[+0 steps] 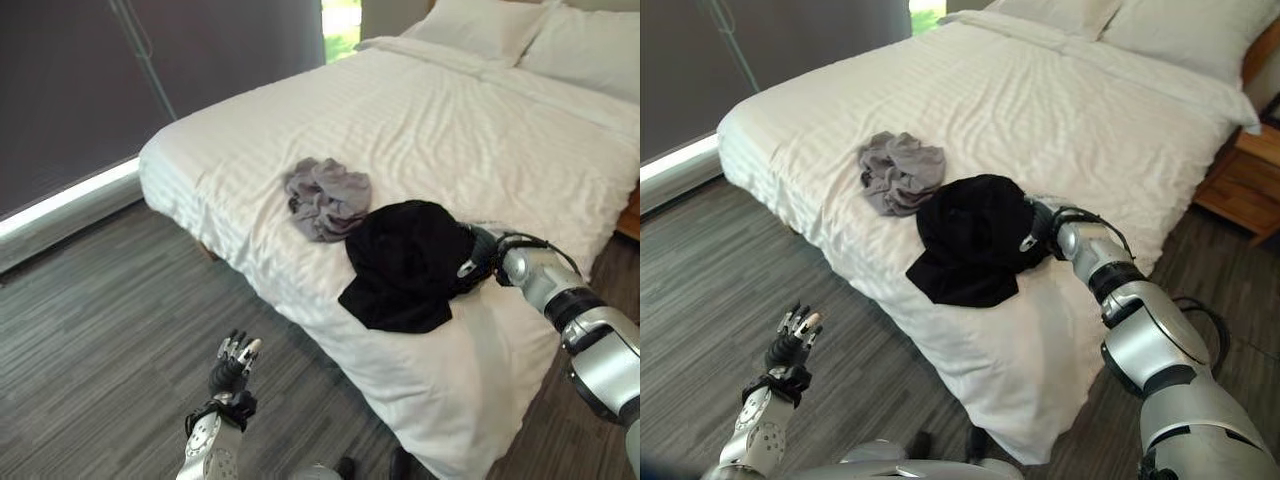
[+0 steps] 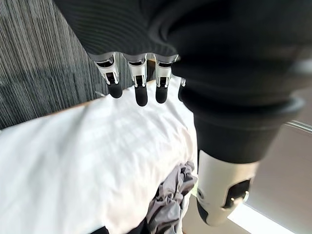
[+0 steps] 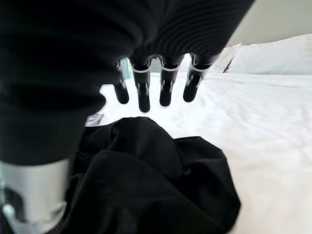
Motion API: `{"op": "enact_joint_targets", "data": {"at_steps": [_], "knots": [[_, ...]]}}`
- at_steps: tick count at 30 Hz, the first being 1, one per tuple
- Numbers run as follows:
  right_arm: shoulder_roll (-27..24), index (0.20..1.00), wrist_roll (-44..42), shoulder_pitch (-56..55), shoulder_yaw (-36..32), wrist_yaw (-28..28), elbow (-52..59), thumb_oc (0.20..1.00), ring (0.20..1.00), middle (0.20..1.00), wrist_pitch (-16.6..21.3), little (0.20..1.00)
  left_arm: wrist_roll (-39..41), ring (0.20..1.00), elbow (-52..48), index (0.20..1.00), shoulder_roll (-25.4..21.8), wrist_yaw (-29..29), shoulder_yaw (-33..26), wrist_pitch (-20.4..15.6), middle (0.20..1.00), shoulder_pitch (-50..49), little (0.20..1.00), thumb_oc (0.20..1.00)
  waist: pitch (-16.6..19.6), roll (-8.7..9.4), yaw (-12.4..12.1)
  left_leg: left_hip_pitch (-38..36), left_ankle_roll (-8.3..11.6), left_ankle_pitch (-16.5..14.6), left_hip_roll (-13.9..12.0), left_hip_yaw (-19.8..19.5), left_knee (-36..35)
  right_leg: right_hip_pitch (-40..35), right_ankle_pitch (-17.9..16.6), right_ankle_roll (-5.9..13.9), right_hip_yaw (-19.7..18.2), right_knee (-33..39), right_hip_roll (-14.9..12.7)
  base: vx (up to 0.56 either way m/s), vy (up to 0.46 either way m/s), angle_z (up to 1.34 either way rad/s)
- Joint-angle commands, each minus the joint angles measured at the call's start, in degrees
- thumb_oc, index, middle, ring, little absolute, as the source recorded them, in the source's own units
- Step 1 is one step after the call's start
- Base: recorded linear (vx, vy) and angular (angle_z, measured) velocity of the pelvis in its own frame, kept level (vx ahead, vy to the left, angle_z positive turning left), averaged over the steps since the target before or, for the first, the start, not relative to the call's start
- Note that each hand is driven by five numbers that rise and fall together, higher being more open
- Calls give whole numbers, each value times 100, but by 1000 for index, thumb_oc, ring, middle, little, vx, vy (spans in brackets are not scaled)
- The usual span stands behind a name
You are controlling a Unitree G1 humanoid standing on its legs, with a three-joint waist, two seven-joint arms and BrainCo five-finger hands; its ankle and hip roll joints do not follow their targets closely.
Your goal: Pick up bed clothes into laundry basket.
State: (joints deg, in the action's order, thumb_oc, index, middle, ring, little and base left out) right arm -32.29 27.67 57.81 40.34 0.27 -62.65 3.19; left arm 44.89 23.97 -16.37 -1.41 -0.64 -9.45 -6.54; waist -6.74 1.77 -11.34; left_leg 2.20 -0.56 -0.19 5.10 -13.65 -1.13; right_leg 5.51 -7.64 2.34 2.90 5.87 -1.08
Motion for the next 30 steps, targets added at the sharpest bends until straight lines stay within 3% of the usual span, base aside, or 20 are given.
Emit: {"op": "enact_joint_targets", "data": {"at_steps": [1, 5, 9, 12, 14, 19, 20, 23, 27, 29, 30], "knots": [[-105, 1000, 262, 768, 267, -232, -230, 1000, 1000, 1000, -62, 1000, 205, 1000, -150, 1000, -332, -16, 171, -353, 1000, 443, 1000, 1000, -33, -78, -13, 427, 141, 657, 139, -215, -387, -57, 42, 114, -124, -87, 41, -120, 3, 17], [-54, 1000, 845, 1120, 783, -176, -562, 1000, 1000, 1000, -118, 1000, 238, 1000, -203, 1000, -364, 22, 311, -369, 1000, 607, 1000, 1000, -149, -199, -66, 749, 183, 756, 198, -298, -387, 284, -37, 104, -91, -87, 35, -61, -1, 16], [-105, 1000, 1325, 982, 992, -69, -1118, 1000, 1000, 1000, -154, 1000, 388, 1000, -407, 1000, -208, 65, 566, -415, 1000, 887, 1000, 1000, -454, -591, -248, 1421, 273, 988, 354, -489, -387, 917, -102, 64, -29, -87, -18, -94, -9, 20], [-92, 1000, 1448, 827, 1035, -30, -1222, 1000, 1000, 1000, -148, 1000, 340, 1000, -539, 1000, -147, 92, 659, -433, 1000, 905, 1000, 1000, -503, -724, -326, 1706, 311, 1059, 378, -503, -387, 1171, -135, 75, -26, -87, -36, -46, 0, 13], [41, 1000, 1904, 464, 1100, -5, -1297, 1000, 1000, 1000, -186, 1000, 284, 1000, -511, 1000, 23, 128, 766, -448, 1000, 1022, 1000, 1000, -609, -888, -384, 2023, 342, 1129, 392, -456, -387, 1468, -185, 102, -93, -87, -35, -47, 21, -3], [660, 1000, 2096, -198, 942, 12, -1253, 1000, 1000, 1000, -323, 1000, 279, 1000, -372, 1000, 308, 285, 804, -486, 1000, 1167, 1000, 1000, -721, -992, -393, 2096, 347, 1152, 377, -410, -387, 1524, -147, 83, -192, -87, -3, 29, 23, -14], [1149, 200, 1647, -513, 639, -91, -999, 200, 200, 200, -382, 200, 295, 1000, -359, 1000, 398, 424, 778, -570, 1000, 1229, 1000, 1000, -739, -1004, -315, 2010, 345, 1131, 358, -407, -387, 1438, -89, 70, -212, -87, -2, 66, 29, -11], [1317, 200, 828, -813, 208, -281, -488, 200, 200, 200, -433, 200, 312, 1000, -344, 1000, 432, 578, 664, -640, 1000, 1239, 1000, 1000, -759, -969, -171, 1929, 339, 1099, 350, -378, -387, 1365, -55, 67, -239, -87, -1, 37, 29, -13], [1306, 200, -1298, -1452, -895, -888, 828, 200, 200, 200, -362, 200, 265, 1000, -323, 1000, 449, 886, 507, -734, 1000, 1233, 1000, 1000, -804, -864, 160, 1789, 318, 1004, 316, -244, -387, 1247, -18, 83, -329, -87, -4, 24, 43, 5], [1231, 200, -2188, -1855, -1350, -992, 1519, 200, 200, 200, -142, 200, 253, 1000, -300, 1000, 447, 902, 439, -744, 1000, 1164, 1000, 1000, -828, -833, 306, 1717, 305, 966, 307, -200, -387, 1196, -18, 95, -351, -87, -17, 20, 52, -10], [1138, 200, -3495, -2373, -2047, -1105, 2401, 200, 200, 200, 196, 200, 288, 1000, -281, 1000, 456, 929, 376, -769, 1000, 1057, 1000, 1000, -853, -813, 450, 1628, 284, 930, 292, -152, -387, 1118, -1, 111, -372, -87, -38, 17, 62, -8]]}}
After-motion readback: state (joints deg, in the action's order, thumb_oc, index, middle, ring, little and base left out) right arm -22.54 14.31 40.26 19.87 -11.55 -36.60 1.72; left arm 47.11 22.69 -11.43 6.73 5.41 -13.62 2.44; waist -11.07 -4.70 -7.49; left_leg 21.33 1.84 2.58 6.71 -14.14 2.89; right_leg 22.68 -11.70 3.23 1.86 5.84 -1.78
